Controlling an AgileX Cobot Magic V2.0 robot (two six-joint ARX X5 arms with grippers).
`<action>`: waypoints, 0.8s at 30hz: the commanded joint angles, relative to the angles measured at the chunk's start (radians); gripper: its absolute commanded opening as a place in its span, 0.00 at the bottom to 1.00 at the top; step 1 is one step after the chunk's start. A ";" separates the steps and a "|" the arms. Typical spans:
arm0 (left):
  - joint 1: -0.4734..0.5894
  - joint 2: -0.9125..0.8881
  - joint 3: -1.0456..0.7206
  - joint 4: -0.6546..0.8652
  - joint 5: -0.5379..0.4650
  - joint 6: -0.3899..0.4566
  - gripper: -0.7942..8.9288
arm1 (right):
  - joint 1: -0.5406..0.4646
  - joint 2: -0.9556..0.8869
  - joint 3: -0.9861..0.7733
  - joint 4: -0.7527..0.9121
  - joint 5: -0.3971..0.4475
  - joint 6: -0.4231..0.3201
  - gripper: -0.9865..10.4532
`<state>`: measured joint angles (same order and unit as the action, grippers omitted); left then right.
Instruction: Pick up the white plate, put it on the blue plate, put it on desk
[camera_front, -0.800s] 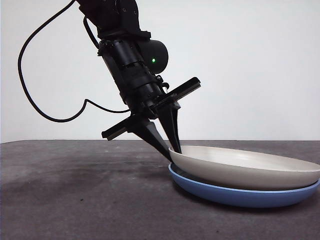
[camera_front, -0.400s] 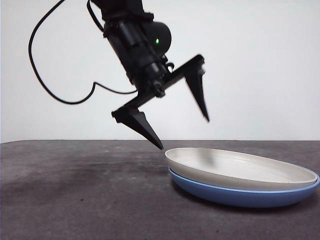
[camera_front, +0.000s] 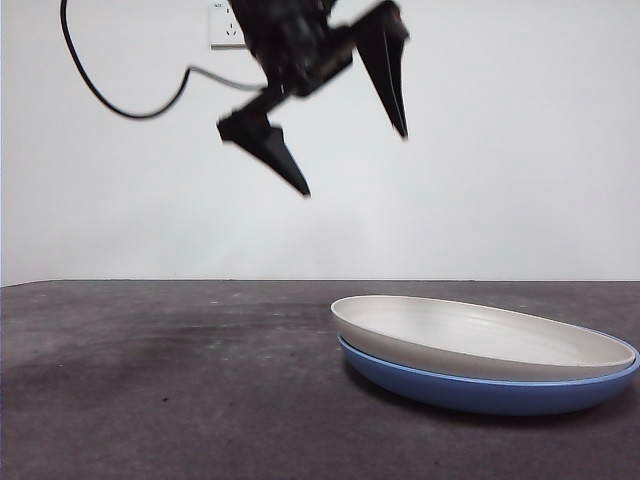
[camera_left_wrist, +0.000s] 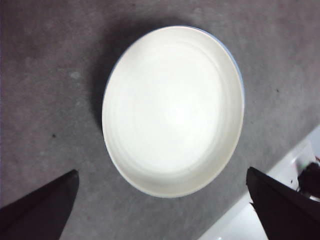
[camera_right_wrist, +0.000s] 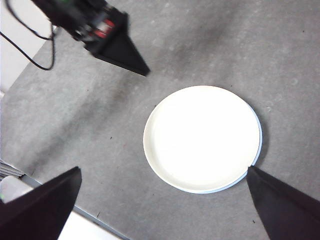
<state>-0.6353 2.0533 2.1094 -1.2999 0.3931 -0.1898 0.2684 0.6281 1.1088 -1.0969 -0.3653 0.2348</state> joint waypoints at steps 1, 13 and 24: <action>-0.011 -0.068 0.030 -0.040 -0.005 0.082 0.73 | 0.004 0.004 0.020 0.003 0.001 0.016 0.63; -0.011 -0.479 -0.051 -0.114 -0.009 0.190 0.73 | 0.004 0.037 0.020 0.003 -0.001 0.024 0.63; 0.009 -1.020 -0.540 0.117 -0.103 0.246 0.73 | 0.004 0.107 0.020 -0.043 -0.001 0.017 0.63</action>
<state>-0.6231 1.0573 1.5894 -1.2064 0.2993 0.0380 0.2684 0.7242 1.1088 -1.1393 -0.3656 0.2516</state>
